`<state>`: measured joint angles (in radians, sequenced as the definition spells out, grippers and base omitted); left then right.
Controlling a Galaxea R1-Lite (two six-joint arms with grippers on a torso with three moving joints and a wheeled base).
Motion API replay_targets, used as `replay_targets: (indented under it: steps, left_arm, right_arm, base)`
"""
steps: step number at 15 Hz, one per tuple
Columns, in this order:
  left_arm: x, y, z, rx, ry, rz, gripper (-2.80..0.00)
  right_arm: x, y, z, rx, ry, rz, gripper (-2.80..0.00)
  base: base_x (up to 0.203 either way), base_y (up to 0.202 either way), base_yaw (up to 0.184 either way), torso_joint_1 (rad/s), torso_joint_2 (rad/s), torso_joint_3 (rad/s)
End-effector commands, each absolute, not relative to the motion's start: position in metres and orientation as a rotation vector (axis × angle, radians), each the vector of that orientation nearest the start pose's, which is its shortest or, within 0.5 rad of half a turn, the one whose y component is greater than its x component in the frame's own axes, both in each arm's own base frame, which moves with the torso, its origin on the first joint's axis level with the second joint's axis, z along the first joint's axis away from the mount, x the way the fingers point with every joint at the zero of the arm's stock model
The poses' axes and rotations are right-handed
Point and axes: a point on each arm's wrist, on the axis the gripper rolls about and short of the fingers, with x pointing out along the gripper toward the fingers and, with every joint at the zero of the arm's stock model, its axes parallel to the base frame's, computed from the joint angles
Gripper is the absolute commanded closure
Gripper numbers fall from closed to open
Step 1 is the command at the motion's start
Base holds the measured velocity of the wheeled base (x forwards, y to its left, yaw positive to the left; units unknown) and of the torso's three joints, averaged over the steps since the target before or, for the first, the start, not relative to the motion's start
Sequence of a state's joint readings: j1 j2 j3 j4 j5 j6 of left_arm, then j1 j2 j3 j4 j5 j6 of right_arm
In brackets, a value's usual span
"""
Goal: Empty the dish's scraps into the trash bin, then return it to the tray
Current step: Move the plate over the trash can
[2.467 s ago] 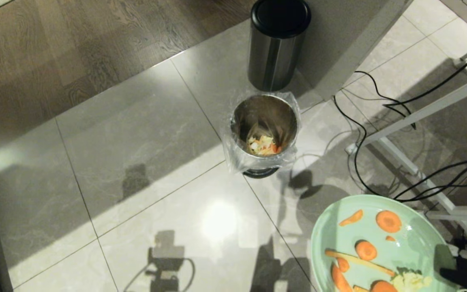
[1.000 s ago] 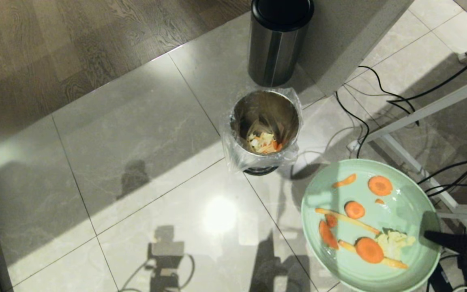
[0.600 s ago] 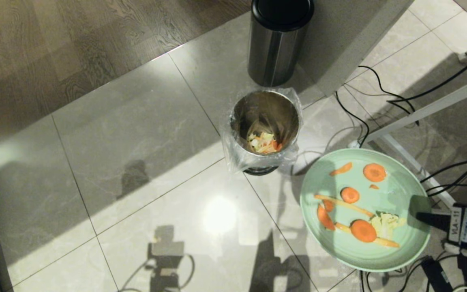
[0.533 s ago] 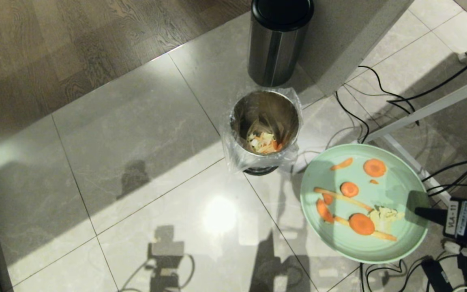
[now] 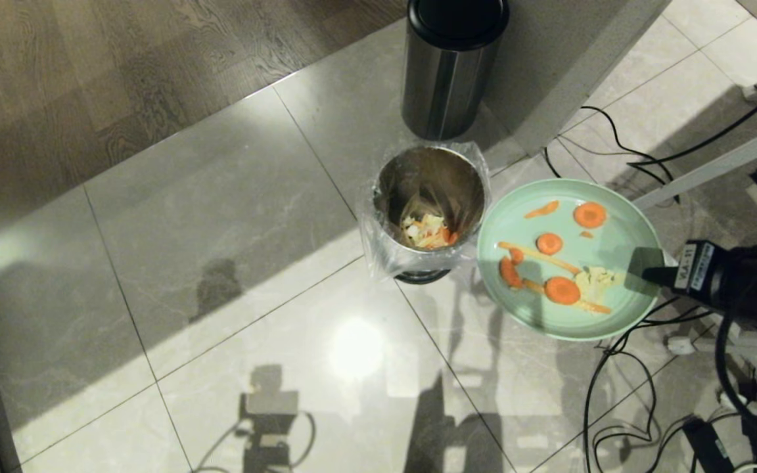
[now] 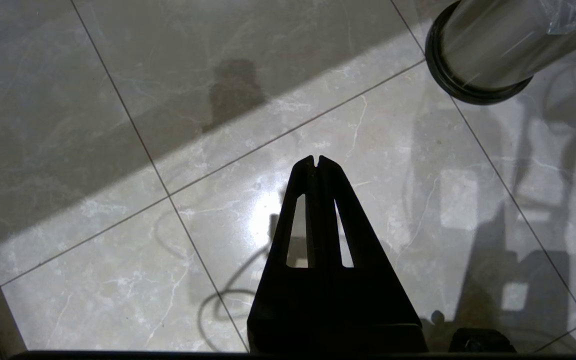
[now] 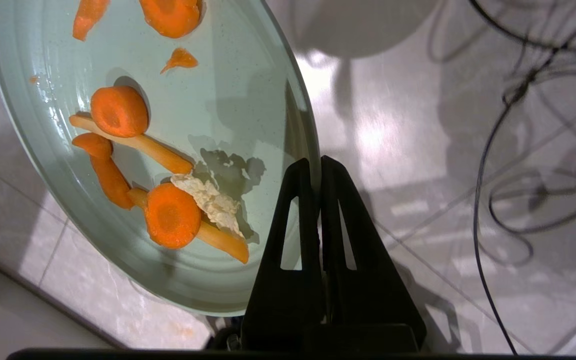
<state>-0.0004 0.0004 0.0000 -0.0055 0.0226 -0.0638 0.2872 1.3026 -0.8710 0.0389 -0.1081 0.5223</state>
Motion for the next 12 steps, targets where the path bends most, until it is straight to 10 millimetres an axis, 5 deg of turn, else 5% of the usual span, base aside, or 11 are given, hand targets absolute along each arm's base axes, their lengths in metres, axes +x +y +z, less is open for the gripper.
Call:
replay_targets:
  steps: [1,8,12]
  left_arm:
    - [-0.023,0.001,0.076,-0.064,-0.005,0.023,0.0]
    - [-0.023,0.001,0.076,-0.064,-0.005,0.023,0.0]
    - [-0.023,0.001,0.076,-0.064,-0.005,0.021,0.0]
  right_arm:
    - [0.221,0.061,0.242,0.421,0.5,0.041,0.0]
    - [0.277,0.073,0.27,0.353,0.413,0.07,0.0]
    - [0.292,0.077,0.288,0.283,0.344,0.098,0.0]
  base:
    - [0.0,0.0,0.0,0.0,0.0,0.0]
    - [0.0,0.0,0.0,0.0,0.0,0.0]
    - [0.0,0.0,0.0,0.0,0.0,0.0]
